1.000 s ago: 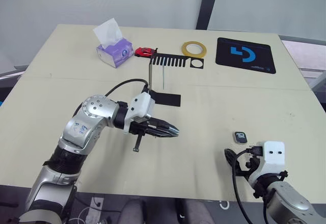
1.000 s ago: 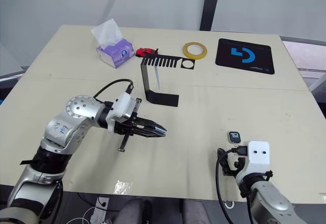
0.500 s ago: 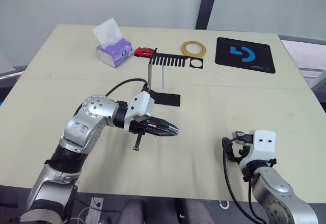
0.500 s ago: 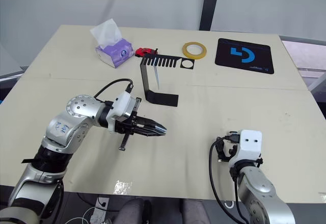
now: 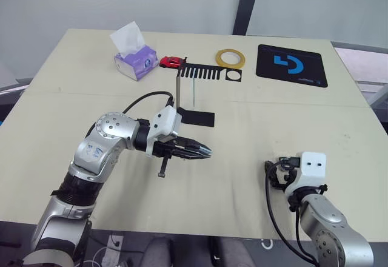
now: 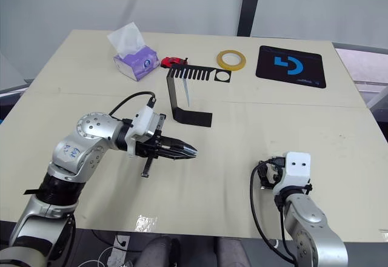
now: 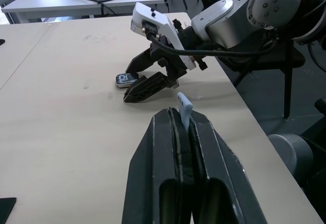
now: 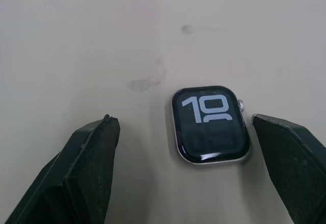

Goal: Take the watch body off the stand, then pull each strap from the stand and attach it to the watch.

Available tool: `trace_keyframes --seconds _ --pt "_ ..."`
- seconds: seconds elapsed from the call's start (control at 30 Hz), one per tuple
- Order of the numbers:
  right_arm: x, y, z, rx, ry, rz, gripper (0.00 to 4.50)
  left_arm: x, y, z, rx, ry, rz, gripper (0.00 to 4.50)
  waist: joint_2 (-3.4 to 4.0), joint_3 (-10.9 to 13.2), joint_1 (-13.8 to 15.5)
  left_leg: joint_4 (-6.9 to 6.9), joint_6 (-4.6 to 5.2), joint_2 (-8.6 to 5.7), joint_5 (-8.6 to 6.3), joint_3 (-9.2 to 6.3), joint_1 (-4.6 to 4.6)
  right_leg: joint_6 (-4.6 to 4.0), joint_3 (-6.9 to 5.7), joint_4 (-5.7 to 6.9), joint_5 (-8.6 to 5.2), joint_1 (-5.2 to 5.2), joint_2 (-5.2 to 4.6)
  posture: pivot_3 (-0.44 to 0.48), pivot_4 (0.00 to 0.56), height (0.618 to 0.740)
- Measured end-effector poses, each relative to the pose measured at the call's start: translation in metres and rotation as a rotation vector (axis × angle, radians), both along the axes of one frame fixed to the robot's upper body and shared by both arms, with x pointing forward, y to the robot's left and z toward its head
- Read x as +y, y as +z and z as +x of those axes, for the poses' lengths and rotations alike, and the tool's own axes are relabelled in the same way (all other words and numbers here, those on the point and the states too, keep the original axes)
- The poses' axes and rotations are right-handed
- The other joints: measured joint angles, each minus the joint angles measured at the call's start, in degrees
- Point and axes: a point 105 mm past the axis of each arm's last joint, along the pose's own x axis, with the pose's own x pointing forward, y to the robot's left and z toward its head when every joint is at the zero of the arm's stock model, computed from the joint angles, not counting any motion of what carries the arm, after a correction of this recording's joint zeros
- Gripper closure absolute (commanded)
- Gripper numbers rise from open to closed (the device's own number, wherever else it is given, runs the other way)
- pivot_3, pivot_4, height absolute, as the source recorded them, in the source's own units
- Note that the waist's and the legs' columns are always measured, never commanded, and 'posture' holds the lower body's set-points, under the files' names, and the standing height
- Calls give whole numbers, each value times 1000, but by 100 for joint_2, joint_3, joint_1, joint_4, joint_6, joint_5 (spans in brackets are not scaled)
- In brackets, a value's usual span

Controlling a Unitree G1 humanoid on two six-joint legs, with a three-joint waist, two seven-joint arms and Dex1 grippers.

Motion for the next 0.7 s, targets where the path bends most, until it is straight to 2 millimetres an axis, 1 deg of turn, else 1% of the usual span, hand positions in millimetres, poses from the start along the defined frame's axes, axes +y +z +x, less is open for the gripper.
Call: trace_keyframes --seconds 0.1,0.7 --pt "-4 0 1 -4 -7 -1 88 0 0 0 0 1 0 4500 0 0 2 0 0 0 0 -1 0 0 0 1 0 0 0 0 150 738" --pt "-6 -1 1 -2 5 -1 88 0 1 2 -4 19 -6 4500 0 0 5 0 0 0 0 -1 0 0 0 1 0 0 -1 0 150 738"
